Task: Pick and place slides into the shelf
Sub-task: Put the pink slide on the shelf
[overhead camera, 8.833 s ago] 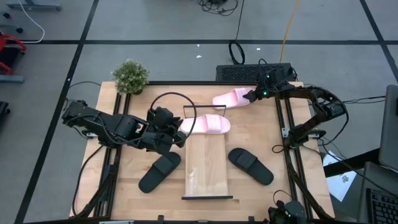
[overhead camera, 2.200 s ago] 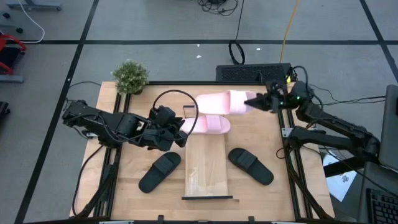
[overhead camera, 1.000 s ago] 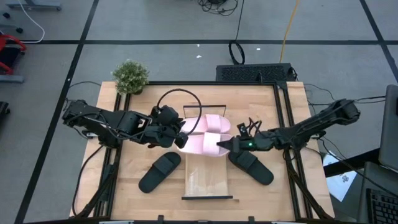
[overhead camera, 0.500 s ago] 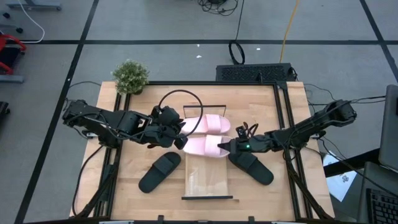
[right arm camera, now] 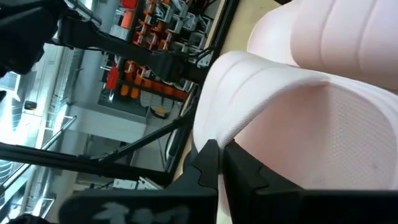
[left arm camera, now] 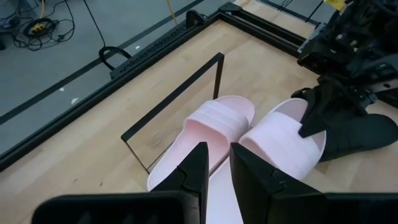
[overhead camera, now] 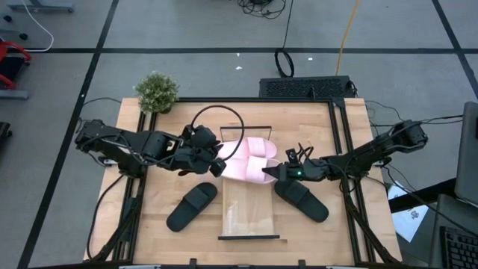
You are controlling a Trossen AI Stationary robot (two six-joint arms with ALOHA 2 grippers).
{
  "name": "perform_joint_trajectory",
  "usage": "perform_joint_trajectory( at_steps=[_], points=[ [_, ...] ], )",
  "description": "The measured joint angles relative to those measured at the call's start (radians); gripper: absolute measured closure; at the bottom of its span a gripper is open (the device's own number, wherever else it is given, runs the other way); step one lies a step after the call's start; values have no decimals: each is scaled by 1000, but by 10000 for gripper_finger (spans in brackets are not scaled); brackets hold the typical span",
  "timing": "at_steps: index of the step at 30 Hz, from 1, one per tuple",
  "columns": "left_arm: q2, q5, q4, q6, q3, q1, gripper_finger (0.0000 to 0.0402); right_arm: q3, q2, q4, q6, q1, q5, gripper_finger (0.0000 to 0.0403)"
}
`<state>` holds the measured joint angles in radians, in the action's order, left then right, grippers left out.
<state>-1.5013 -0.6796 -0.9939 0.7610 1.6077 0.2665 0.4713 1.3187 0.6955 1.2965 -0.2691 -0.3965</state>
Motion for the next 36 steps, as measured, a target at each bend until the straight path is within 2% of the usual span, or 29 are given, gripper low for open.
perform_joint_trajectory(
  at_steps=[3,10,14,26,36],
  points=[
    [0,7,1,-1,0,-7,339,0,45,26,5,0,1,403],
    [0,28,2,0,0,-20,339,0,212,233,18,5,17,403],
    [0,39,2,0,0,-20,339,0,261,271,19,18,36,403],
    [0,55,2,3,0,-19,339,0,249,268,-50,54,110,403],
    [0,55,3,2,0,-19,339,-44,241,260,-33,54,113,403]
  ],
)
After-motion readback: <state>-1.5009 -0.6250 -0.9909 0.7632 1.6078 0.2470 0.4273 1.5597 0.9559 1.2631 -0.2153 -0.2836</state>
